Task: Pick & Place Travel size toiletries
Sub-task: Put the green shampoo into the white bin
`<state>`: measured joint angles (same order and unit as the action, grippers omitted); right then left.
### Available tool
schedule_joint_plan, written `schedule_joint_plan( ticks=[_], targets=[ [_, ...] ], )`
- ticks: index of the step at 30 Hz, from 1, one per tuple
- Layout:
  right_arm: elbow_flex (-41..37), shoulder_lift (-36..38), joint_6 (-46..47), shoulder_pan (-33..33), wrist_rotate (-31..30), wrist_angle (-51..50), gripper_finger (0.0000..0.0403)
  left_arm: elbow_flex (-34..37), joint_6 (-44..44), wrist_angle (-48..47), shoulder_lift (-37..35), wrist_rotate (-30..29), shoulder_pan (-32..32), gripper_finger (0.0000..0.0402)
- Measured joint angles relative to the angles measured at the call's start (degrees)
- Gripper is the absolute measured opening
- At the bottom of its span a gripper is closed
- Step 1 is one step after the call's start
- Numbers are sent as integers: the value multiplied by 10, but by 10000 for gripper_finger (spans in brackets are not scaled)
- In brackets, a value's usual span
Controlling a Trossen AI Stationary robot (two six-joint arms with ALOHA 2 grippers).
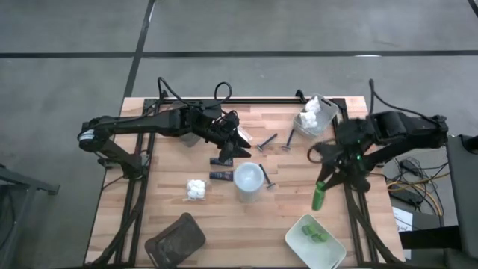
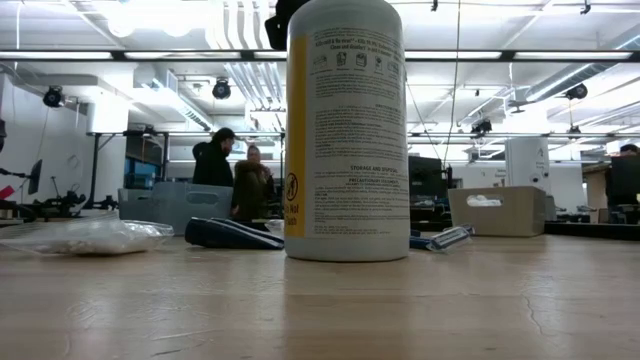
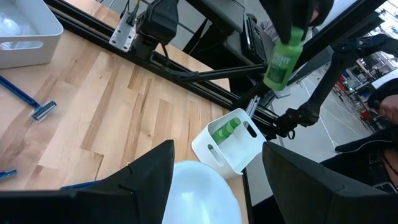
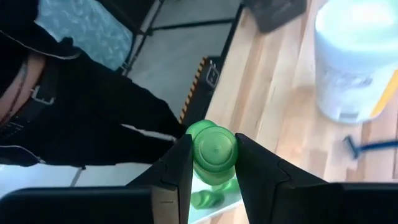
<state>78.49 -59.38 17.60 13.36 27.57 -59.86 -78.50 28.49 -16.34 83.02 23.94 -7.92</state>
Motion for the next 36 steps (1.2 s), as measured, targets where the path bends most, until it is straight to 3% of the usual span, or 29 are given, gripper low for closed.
schedule_joint_plan(
  ticks=[8, 19, 23, 36],
  targets=[
    [-14, -19, 168, 156, -176, 3, 89, 0, 0, 0, 0, 0, 0, 248],
    [-33, -55, 380, 290, -257, 11, 91, 0, 0, 0, 0, 0, 0, 248],
    [-33, -72, 403, 356, -278, 14, 95, 0, 0, 0, 0, 0, 0, 248],
    [-36, -123, 341, 575, -444, 17, 94, 0, 0, 0, 0, 0, 0, 248]
  ],
)
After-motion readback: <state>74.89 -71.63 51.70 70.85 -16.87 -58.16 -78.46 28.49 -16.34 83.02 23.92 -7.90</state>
